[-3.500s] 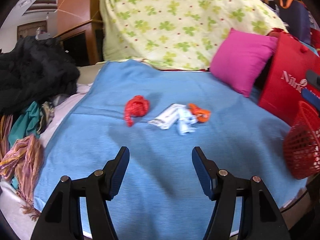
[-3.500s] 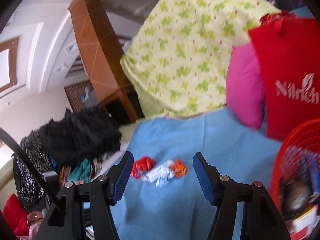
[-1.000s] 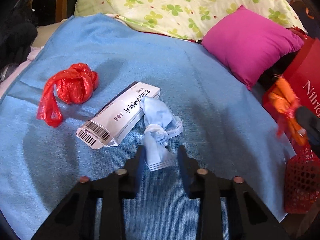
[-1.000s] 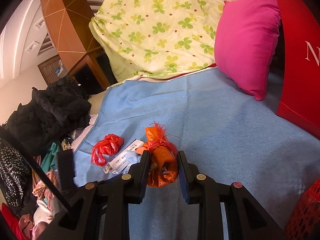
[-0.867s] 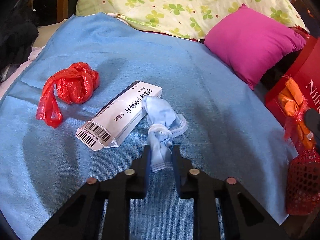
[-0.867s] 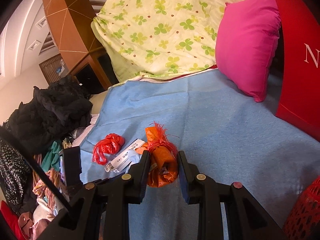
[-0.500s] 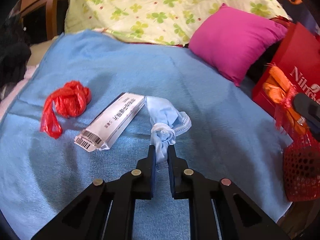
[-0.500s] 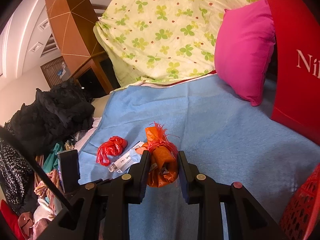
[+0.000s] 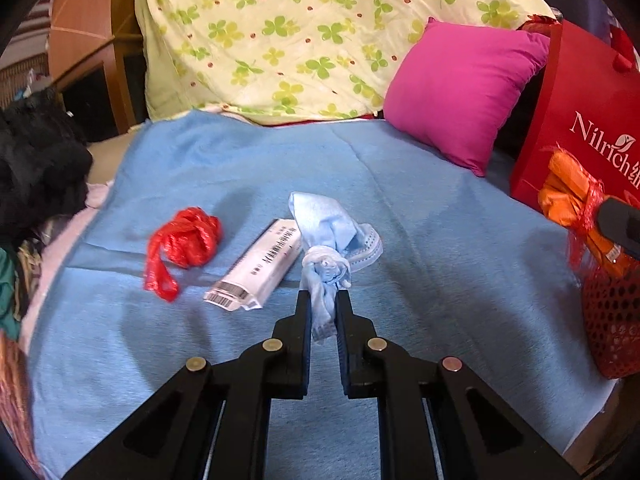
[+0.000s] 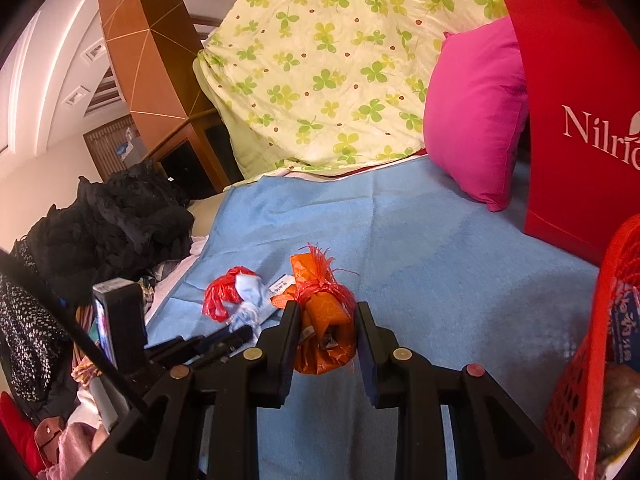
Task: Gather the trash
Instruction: 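Close the left tool on the blue face mask and lift it, then hold the blue mask up with the left tool while the right tool holds the orange bag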
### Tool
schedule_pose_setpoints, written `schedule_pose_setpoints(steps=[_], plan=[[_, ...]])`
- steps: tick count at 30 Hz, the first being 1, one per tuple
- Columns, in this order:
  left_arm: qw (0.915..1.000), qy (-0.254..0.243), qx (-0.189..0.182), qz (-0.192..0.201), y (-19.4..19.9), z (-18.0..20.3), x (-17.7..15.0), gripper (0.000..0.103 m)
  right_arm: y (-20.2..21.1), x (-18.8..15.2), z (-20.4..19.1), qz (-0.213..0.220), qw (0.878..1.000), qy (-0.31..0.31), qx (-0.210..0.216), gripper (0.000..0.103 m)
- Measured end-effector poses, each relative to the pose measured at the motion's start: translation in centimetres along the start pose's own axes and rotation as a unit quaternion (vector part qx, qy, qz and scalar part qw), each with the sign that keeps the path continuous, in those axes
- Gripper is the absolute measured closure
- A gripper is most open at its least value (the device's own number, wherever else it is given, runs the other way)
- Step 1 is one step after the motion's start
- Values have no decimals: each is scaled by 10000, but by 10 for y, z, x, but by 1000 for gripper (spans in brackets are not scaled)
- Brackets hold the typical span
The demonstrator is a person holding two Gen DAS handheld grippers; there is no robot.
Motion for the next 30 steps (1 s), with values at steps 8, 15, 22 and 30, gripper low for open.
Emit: schedule_pose_setpoints(steps=[8, 15, 22, 30], plan=[[9993, -105, 244, 270, 15, -5, 3, 91, 15, -7, -4, 30, 9998, 142, -101, 74], [9984, -202, 228, 473, 29, 1, 4, 91, 16, -8, -7, -26, 9995, 264, -159, 74], [9977, -231, 216, 608, 46, 1, 2, 91, 14, -8, -5, -82, 9992, 309, -248, 74], [9967, -307, 202, 729, 58, 4, 0, 91, 18, -8, -8, -100, 9986, 428, -292, 74]])
Point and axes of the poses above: each gripper's, at about its wrist camera, not at the fingertips, and y roughly against the way its jaws point, z to its right, x to its top, the point moved 7 cm from there along -y, roughly the way its jaws point, and after that the axes turned 13 degrees about x, right-handed, at the moved point
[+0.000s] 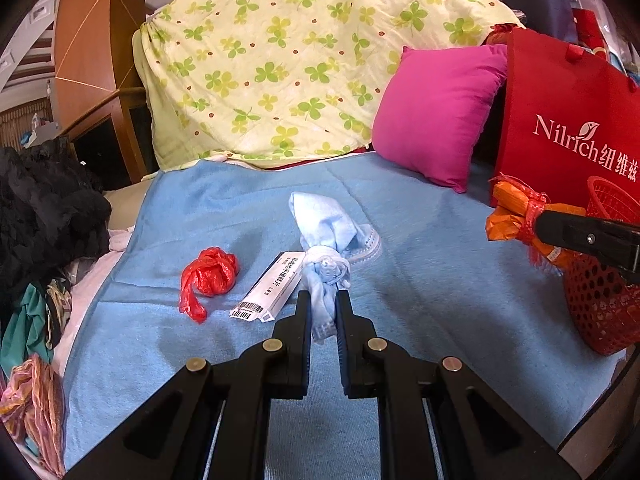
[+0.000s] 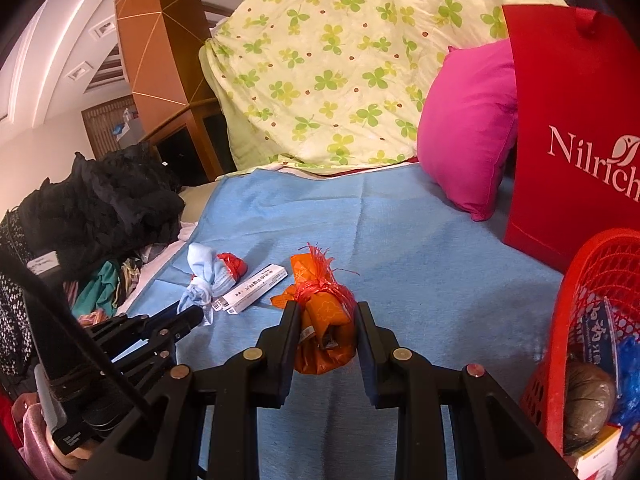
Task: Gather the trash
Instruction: 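Hold the blue mask up with the left tool while the right tool holds the orange bag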
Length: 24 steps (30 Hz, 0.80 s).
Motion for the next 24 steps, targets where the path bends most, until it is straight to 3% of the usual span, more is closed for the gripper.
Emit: schedule_pose_setpoints(steps=[16, 24], plan=[[9995, -22, 279, 170, 23, 4, -3, 91, 14, 2, 4, 4, 10000, 48, 1, 74], [9993, 31, 359, 93, 46, 8, -12, 91, 29, 8, 5, 247, 9995, -98, 166, 74]])
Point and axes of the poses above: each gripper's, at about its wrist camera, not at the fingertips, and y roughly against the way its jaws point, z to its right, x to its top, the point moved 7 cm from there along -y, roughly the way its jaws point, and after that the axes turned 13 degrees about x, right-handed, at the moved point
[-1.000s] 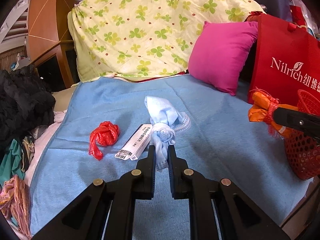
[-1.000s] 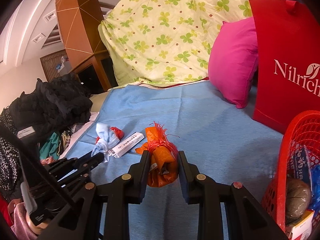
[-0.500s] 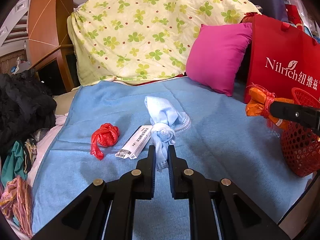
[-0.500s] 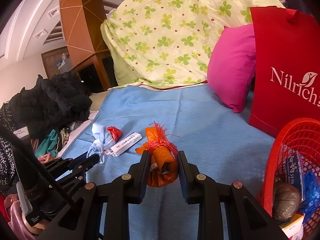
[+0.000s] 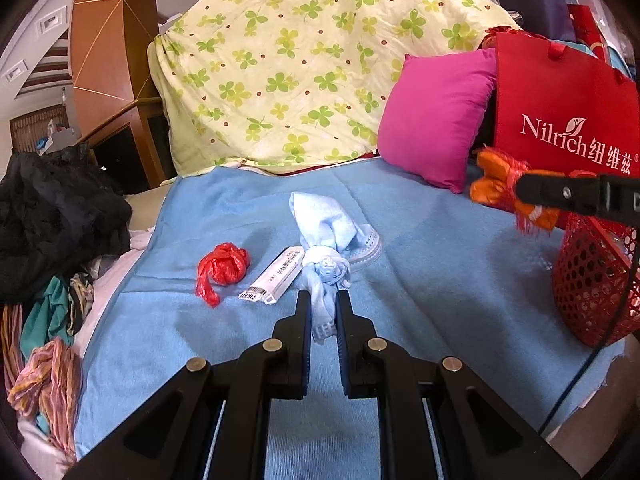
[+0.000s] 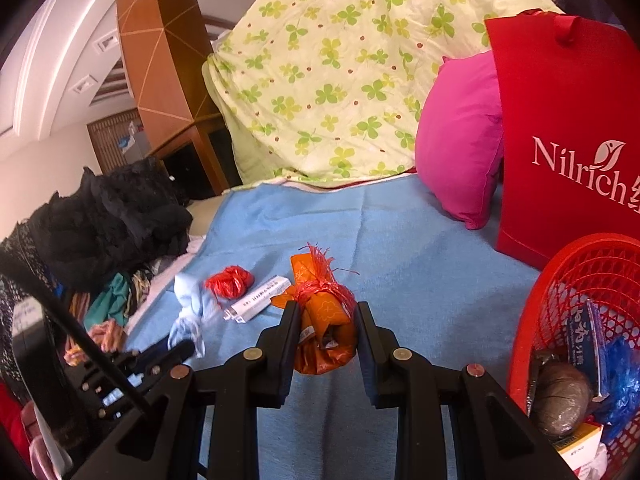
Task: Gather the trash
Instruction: 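Hold the blue mask up with the left tool while the right tool holds the orange bag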
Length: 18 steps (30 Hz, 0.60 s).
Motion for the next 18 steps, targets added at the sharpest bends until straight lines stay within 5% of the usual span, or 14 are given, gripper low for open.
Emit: schedule_pose_setpoints(steps=[18], plan=[[9987, -194, 47, 472, 64, 17, 28, 91, 44, 18, 11, 612, 9971, -304, 330, 74]])
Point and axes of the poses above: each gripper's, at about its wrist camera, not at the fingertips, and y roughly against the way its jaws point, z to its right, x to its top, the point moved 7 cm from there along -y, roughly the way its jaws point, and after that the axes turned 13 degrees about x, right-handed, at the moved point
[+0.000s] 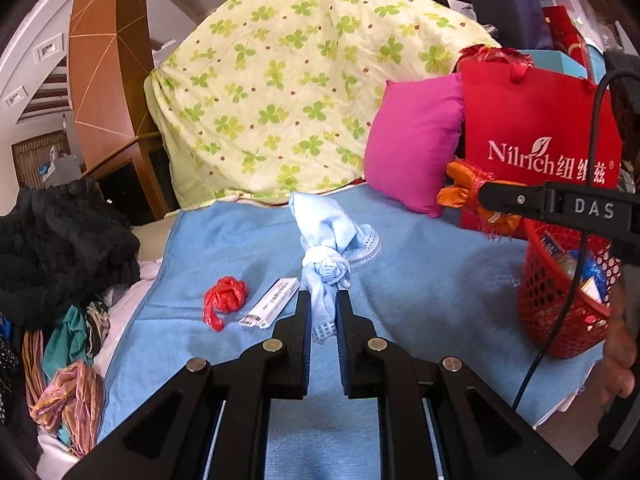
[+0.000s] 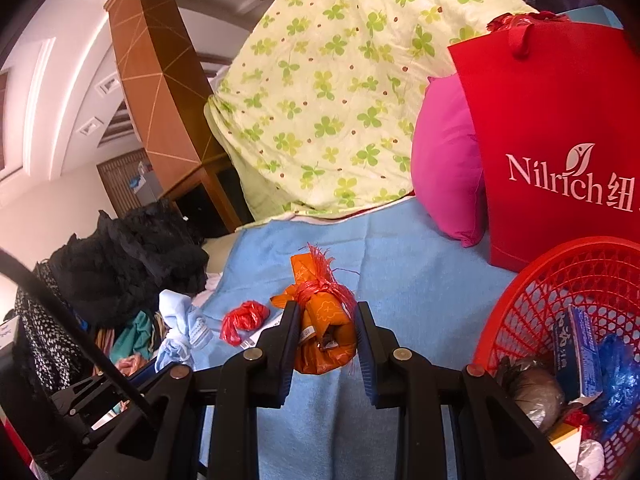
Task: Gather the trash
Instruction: 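Hold the blue mask up with the left tool while the right tool holds the orange bag, then carry the blue mask and orange bag toward the red mesh wastebasket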
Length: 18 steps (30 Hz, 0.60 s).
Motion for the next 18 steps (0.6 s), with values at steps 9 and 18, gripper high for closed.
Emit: schedule_pose_setpoints(steps=[9, 18], plan=[[9998, -73, -63, 172, 17, 12, 15, 91, 20, 9, 12, 228, 9997, -92, 38, 74], [9992, -199, -117, 329, 31, 27, 28, 91, 37, 13, 22, 414, 9988, -235, 61, 74]])
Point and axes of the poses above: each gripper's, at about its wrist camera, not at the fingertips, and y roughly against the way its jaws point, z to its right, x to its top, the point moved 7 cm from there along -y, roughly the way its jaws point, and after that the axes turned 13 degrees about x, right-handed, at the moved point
